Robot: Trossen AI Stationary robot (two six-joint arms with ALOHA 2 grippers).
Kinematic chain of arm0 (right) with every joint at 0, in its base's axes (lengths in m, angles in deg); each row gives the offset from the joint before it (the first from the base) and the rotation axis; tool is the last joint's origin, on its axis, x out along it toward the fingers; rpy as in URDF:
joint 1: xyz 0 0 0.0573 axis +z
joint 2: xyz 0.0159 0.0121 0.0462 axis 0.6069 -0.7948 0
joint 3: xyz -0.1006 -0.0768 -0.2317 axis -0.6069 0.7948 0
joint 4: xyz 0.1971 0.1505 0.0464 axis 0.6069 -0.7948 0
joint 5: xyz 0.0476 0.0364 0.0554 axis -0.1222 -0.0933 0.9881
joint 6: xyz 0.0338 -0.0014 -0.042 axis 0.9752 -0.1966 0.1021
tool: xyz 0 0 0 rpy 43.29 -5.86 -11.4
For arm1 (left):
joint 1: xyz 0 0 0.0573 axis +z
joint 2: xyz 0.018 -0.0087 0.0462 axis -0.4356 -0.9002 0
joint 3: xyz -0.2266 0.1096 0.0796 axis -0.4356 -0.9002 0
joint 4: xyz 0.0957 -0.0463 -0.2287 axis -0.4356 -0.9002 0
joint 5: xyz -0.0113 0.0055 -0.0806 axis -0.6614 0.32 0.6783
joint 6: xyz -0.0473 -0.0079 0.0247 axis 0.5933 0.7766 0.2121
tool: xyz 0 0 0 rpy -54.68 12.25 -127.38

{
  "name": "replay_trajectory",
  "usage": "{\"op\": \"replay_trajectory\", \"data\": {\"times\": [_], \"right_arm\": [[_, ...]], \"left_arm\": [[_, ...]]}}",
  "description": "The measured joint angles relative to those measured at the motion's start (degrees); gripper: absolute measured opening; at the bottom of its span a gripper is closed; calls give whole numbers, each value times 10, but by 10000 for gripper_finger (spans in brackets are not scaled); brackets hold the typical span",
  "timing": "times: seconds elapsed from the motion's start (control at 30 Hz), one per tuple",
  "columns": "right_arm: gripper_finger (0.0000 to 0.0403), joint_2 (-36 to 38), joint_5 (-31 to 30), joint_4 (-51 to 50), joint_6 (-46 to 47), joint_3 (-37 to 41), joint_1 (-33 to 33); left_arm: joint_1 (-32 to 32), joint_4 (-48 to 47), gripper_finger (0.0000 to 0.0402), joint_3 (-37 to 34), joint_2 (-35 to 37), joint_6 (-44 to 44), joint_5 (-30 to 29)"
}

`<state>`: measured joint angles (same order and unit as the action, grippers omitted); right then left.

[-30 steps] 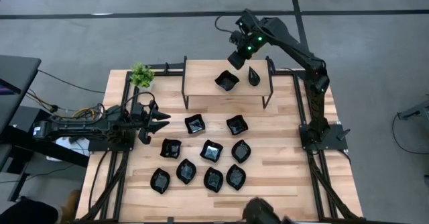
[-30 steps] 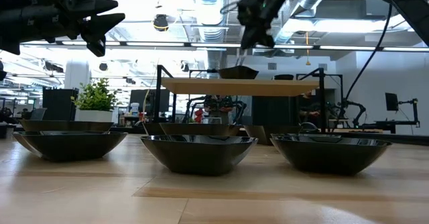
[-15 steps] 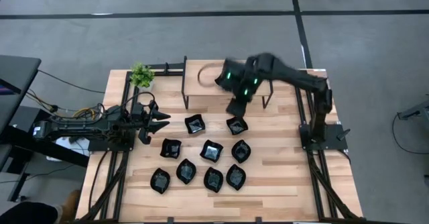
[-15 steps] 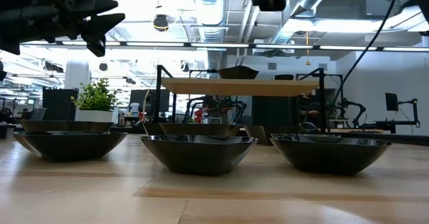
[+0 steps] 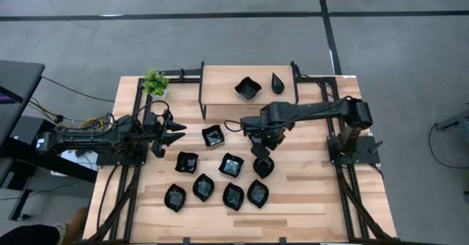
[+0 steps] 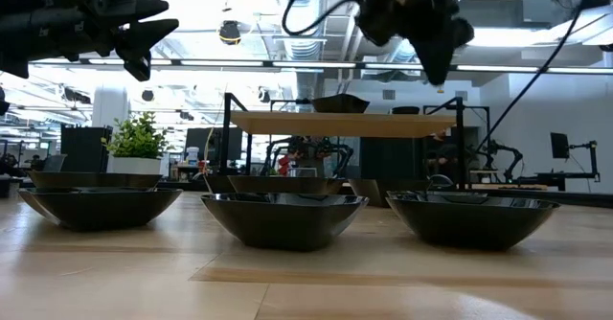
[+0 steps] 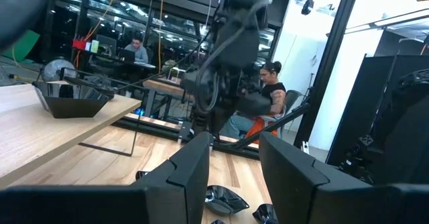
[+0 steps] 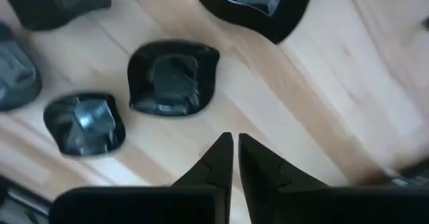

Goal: Pick & Place Mini shaped plates
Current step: Stack the distorted square plate on top of the other distorted square plate on the shelf

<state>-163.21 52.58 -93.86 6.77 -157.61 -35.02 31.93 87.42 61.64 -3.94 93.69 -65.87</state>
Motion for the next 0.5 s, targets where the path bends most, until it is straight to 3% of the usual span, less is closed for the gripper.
{"op": "replay_trajectory", "data": {"times": [0.2, 0.5], "right_arm": [[8, 96, -20, 188, 101, 150, 29], [6, 200, -92, 327, 355, 337, 45]], "left_arm": [[0, 0, 132, 0, 0, 0, 0], [0, 0, 132, 0, 0, 0, 0]]}}
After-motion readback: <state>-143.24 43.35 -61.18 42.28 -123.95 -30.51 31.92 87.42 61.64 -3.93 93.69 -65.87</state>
